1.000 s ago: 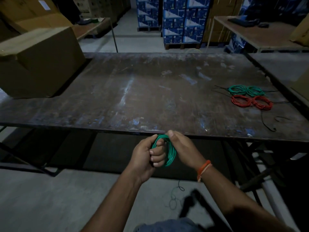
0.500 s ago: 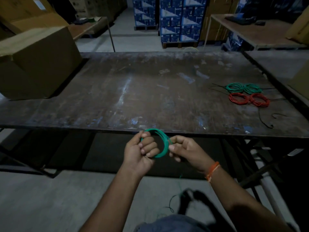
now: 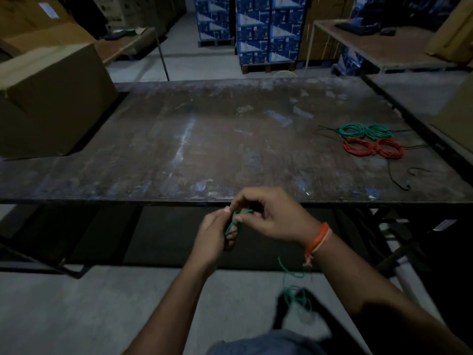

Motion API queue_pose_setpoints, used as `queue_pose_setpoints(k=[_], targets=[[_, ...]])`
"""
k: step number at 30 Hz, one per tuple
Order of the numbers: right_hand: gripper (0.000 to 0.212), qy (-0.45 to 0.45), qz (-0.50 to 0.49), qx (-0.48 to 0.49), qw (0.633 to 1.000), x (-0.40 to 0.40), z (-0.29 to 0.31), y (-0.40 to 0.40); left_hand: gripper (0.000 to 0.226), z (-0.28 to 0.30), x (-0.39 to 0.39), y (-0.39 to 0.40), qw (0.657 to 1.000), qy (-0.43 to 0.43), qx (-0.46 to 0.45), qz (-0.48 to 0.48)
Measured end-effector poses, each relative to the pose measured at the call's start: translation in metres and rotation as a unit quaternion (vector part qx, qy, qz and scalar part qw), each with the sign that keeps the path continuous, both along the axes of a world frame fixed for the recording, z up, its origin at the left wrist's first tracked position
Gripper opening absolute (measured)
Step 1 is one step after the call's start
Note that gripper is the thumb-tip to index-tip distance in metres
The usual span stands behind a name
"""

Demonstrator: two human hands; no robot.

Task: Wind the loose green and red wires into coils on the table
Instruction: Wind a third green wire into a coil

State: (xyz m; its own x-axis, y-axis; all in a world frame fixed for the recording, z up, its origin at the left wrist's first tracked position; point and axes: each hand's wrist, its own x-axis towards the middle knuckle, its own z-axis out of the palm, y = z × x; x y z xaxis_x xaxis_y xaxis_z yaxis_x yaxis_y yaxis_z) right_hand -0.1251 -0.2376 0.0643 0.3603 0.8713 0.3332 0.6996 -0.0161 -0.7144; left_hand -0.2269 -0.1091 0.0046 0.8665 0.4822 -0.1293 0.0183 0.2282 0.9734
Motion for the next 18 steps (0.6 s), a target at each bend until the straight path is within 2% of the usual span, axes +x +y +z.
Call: queue_pose_setpoints(k=[3,5,7,9,11,12,15,17,18], targets=[[0.013,0.054,-0.022,0.024,0.998,0.015,-0.001,0.003,0.038,0.002,-0.002,0.001,0.997,-0.005,-0.053,-0.052],[0.014,0.103,-0.060,0.041,0.992,0.026,-0.011,0.004,0.035,0.002,-0.005,0.003,0.989,-0.014,-0.133,-0.058],[0.013,0.142,-0.099,0.040,0.984,0.035,-0.028,0.004,0.033,0.002,-0.008,0.006,0.969,-0.033,-0.231,-0.084],[0.014,0.145,-0.108,0.019,0.983,0.033,-0.048,0.006,0.034,0.003,-0.009,0.006,0.944,-0.058,-0.305,-0.113],[0.029,0.147,-0.112,-0.001,0.983,0.022,-0.067,0.010,0.036,0.004,-0.008,0.005,0.923,-0.072,-0.357,-0.124],[0.034,0.193,-0.123,0.002,0.973,0.015,-0.072,0.012,0.036,0.005,-0.008,0.003,0.916,-0.077,-0.372,-0.126],[0.035,0.381,-0.167,0.060,0.907,-0.004,-0.079,0.020,0.036,0.006,-0.004,-0.004,0.920,-0.075,-0.360,-0.132],[0.039,0.398,-0.219,0.072,0.888,-0.009,-0.077,0.023,0.036,0.006,-0.003,-0.010,0.926,-0.065,-0.344,-0.145],[0.041,0.375,-0.250,0.065,0.890,-0.010,-0.075,0.024,0.037,0.006,-0.003,-0.013,0.924,-0.065,-0.344,-0.155]])
